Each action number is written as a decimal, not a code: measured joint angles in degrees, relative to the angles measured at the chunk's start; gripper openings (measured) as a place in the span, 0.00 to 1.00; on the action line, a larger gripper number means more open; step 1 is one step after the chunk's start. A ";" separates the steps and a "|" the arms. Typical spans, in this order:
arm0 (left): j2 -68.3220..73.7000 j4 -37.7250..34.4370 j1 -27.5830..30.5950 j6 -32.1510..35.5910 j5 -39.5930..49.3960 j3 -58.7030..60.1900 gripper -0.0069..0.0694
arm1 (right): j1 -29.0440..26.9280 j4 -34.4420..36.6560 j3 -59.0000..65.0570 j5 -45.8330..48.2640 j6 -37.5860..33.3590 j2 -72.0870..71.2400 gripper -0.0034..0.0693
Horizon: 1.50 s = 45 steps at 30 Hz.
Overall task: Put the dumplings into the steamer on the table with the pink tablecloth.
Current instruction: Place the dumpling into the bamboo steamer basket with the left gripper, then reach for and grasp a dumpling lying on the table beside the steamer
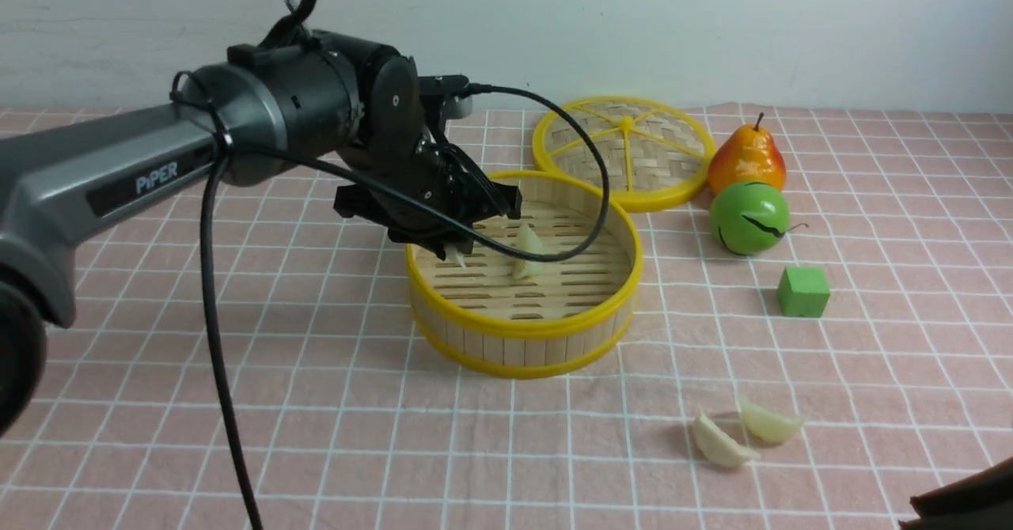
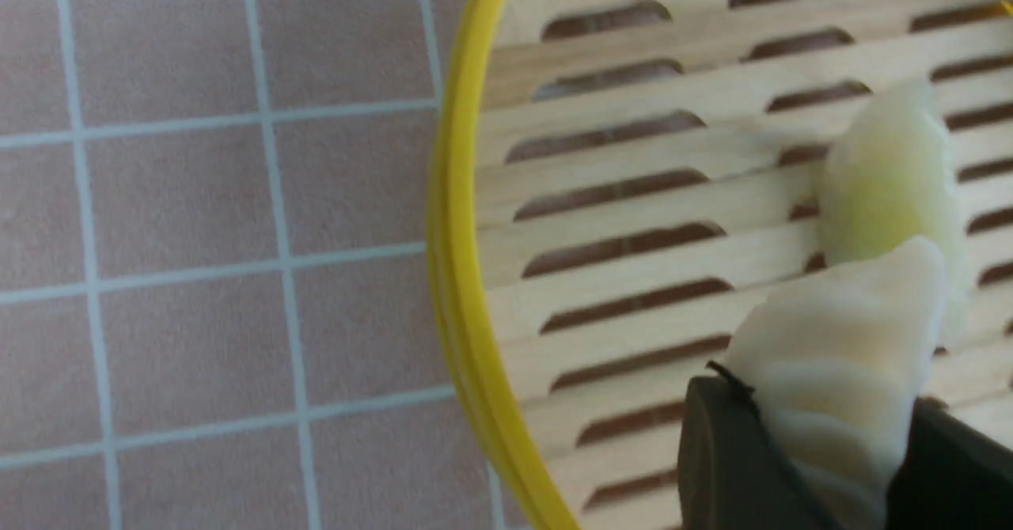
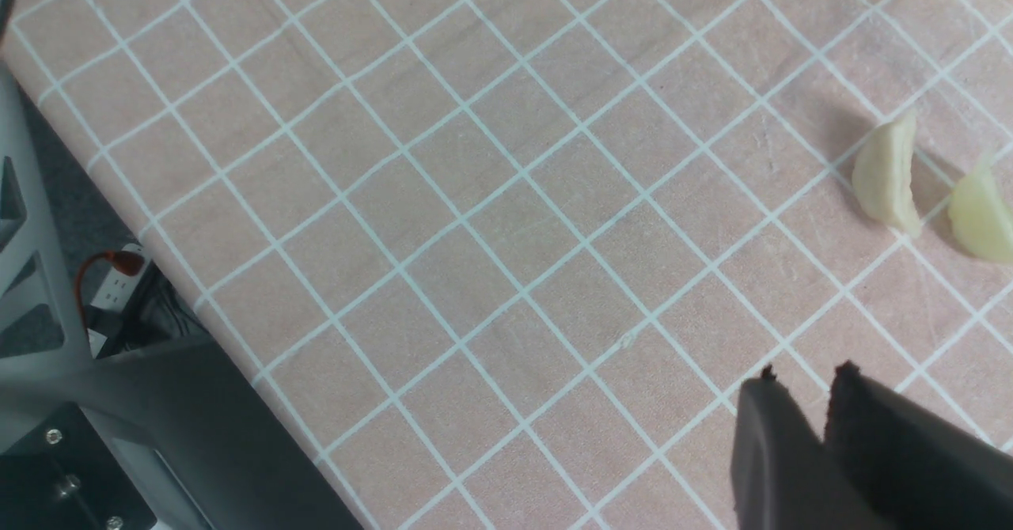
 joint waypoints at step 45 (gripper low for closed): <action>-48.62 2.65 0.02 5.86 30.35 11.27 0.07 | 0.00 -21.51 -18.61 -14.88 15.37 58.19 0.71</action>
